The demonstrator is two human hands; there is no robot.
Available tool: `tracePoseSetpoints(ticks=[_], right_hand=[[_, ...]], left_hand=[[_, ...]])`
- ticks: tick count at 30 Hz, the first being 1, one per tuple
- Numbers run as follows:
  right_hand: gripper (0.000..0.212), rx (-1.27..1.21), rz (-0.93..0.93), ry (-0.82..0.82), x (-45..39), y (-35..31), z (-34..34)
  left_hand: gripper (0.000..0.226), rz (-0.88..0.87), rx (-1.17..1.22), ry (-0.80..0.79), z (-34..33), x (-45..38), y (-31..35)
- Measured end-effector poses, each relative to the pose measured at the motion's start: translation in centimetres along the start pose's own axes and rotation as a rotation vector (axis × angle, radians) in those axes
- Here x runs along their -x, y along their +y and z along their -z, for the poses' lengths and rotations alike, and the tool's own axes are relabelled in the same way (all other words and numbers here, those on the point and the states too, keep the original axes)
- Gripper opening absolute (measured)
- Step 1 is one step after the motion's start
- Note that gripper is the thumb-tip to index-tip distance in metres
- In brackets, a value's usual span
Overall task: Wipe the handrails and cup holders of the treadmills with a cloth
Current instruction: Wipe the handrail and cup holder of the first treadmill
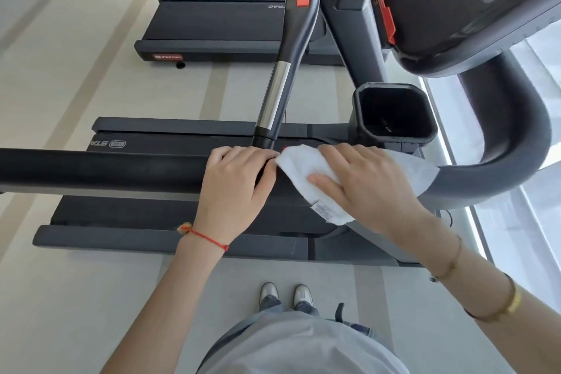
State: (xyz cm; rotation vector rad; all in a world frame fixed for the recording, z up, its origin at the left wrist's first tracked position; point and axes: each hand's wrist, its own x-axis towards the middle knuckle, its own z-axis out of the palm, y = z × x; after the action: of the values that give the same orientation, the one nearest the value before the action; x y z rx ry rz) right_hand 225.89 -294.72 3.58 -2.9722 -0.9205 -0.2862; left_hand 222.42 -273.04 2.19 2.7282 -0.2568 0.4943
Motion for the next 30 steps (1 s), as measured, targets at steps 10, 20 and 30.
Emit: tracePoseSetpoints(ticks=[10, 20, 30], right_hand=[[0.043, 0.062, -0.074, 0.388, 3.5, 1.1, -2.3], [0.050, 0.081, -0.081, 0.336, 2.0, -2.0, -3.1], [0.053, 0.108, 0.042, 0.337, -1.9, -6.6, -3.5]], left_hand=[[0.035, 0.011, 0.028, -0.048, 0.3, 0.1, -0.1], [0.024, 0.036, 0.037, -0.026, 1.3, 0.8, -1.2], [0.018, 0.090, -0.011, 0.072, 2.6, 2.5, -5.0]])
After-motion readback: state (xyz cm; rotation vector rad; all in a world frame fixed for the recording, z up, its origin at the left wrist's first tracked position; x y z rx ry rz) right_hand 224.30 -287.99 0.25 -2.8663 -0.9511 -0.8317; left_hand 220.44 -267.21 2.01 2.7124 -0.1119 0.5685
